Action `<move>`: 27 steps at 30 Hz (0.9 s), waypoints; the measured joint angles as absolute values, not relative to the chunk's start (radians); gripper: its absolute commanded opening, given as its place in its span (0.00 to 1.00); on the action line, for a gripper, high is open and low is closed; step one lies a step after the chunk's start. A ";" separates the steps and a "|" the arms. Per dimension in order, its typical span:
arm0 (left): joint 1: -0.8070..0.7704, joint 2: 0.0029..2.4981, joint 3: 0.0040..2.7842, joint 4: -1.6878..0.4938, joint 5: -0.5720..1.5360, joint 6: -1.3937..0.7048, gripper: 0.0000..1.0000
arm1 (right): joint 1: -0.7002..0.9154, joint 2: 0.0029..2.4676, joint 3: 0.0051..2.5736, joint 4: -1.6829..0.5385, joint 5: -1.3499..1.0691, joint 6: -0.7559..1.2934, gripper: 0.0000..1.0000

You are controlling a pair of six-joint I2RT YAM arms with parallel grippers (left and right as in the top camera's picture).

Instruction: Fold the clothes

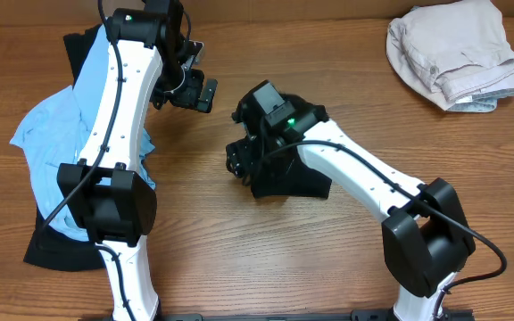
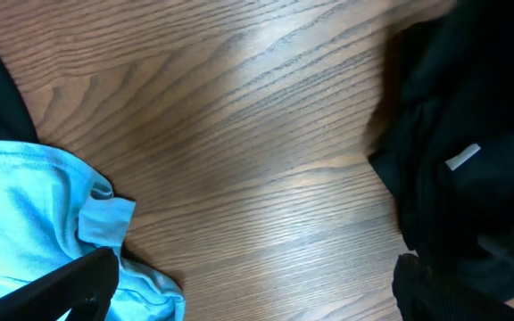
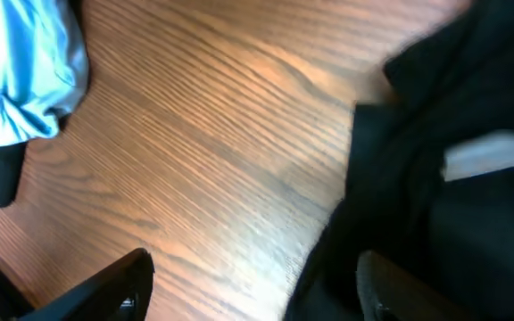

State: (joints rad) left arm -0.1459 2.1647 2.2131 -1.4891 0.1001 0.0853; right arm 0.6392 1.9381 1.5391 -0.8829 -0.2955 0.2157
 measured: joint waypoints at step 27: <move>-0.146 2.165 2.213 -1.412 0.100 0.088 1.00 | 0.544 1.969 1.566 -0.941 -0.219 0.262 0.04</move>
State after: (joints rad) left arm -0.1459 2.1647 2.2131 -1.4120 0.1001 0.0879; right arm 0.5442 1.9686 1.5661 -0.9413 -0.2188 0.2615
